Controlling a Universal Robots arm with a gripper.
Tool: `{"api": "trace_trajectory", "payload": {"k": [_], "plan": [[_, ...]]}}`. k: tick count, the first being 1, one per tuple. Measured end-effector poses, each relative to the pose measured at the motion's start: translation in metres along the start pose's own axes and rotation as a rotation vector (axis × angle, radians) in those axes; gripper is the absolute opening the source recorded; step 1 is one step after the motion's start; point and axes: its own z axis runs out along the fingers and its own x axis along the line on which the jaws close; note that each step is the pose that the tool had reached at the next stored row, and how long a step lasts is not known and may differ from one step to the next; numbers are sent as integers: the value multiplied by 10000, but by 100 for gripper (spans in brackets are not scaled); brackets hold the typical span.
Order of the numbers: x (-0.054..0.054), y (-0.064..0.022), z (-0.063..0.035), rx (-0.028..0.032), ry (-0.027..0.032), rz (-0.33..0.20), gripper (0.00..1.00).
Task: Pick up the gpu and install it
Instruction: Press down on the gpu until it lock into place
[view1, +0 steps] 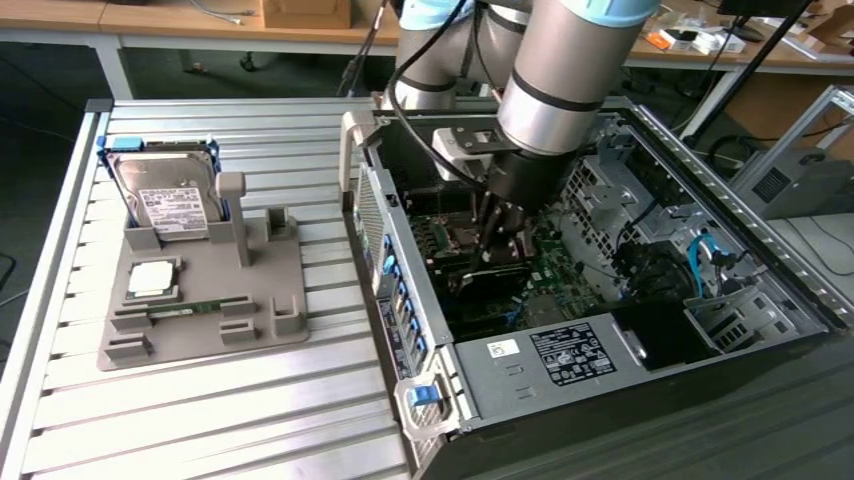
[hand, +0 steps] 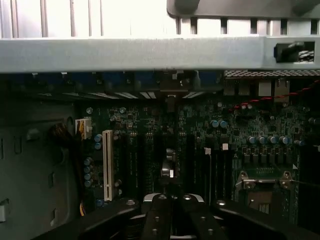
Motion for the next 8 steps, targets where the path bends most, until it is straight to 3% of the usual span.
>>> {"api": "trace_trajectory", "payload": {"k": [5,8], "plan": [[-2,-230,-3,-110,1,-1,11],[-4,-394,3,-229,0,-4,11]]}}
